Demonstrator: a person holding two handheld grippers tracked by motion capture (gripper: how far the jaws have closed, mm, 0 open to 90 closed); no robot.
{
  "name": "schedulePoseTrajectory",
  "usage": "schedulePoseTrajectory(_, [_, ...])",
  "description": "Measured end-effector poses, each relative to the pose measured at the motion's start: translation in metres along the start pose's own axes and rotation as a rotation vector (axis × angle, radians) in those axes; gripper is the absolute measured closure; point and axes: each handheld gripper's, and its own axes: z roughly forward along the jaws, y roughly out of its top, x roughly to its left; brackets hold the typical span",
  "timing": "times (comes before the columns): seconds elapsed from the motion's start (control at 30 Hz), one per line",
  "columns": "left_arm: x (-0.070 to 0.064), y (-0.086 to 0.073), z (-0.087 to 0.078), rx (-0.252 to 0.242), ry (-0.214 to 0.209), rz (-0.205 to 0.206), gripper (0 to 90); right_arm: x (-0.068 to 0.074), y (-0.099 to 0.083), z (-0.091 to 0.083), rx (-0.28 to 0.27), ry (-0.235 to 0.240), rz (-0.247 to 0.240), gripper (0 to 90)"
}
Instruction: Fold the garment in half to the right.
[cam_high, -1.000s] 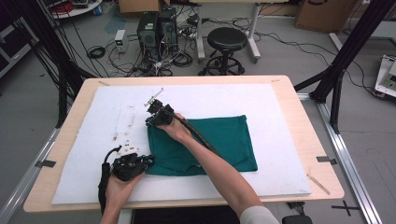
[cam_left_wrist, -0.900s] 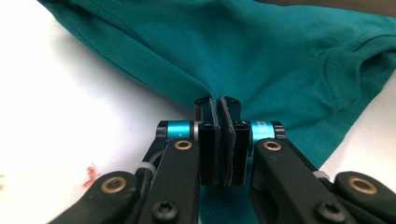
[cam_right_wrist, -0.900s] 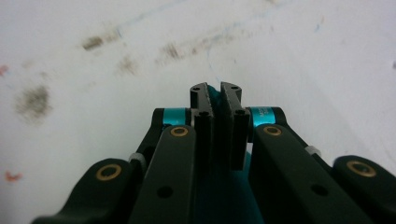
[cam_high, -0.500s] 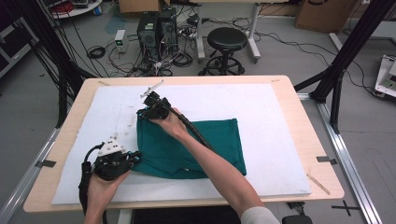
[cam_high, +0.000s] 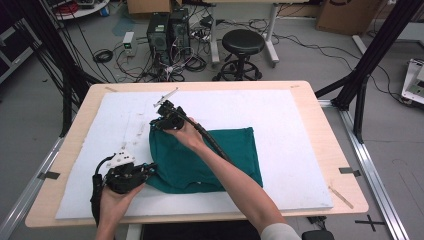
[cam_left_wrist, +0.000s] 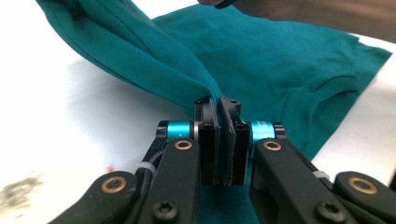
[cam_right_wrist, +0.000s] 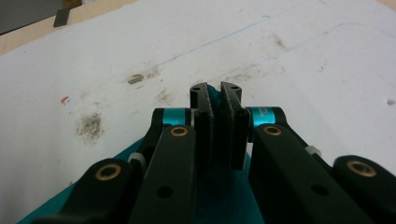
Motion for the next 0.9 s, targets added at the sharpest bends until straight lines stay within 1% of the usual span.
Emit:
schedulePoseTrajectory(0.07, [-0.004, 0.000, 0.005, -0.005, -0.017, 0.004, 85.9, -0.001, -0.002, -0.005, -0.003, 0.000, 0.008, 85.6])
schedulePoseTrajectory(0.2, [-0.014, 0.002, 0.015, -0.002, -0.029, 0.033, 85.9, -0.001, -0.005, -0.017, 0.000, -0.008, -0.009, 85.6])
schedulePoseTrajectory(0.3, [-0.020, 0.004, 0.022, 0.002, -0.038, 0.041, 85.9, -0.004, -0.009, -0.022, -0.002, -0.005, -0.009, 85.6])
schedulePoseTrajectory(0.47, [-0.028, 0.008, 0.032, 0.018, -0.056, 0.055, 85.9, -0.010, -0.019, -0.031, 0.015, -0.010, 0.009, 85.6])
schedulePoseTrajectory(0.57, [-0.034, 0.012, 0.036, 0.014, -0.069, 0.056, 85.8, -0.014, -0.024, -0.040, -0.004, -0.016, 0.018, 85.6])
schedulePoseTrajectory(0.67, [-0.040, 0.016, 0.045, 0.024, -0.079, 0.069, 85.8, -0.018, -0.030, -0.047, -0.006, -0.022, 0.025, 85.6])
schedulePoseTrajectory(0.7, [-0.041, 0.016, 0.046, 0.029, -0.082, 0.076, 85.9, -0.020, -0.033, -0.050, -0.005, -0.024, 0.034, 85.6])
schedulePoseTrajectory(0.8, [-0.048, 0.021, 0.057, 0.053, -0.093, 0.105, 85.8, -0.023, -0.037, -0.056, 0.004, -0.030, 0.033, 85.5])
schedulePoseTrajectory(0.9, [-0.052, 0.023, 0.064, 0.057, -0.103, 0.105, 85.9, -0.025, -0.040, -0.062, 0.006, -0.040, 0.033, 85.6])
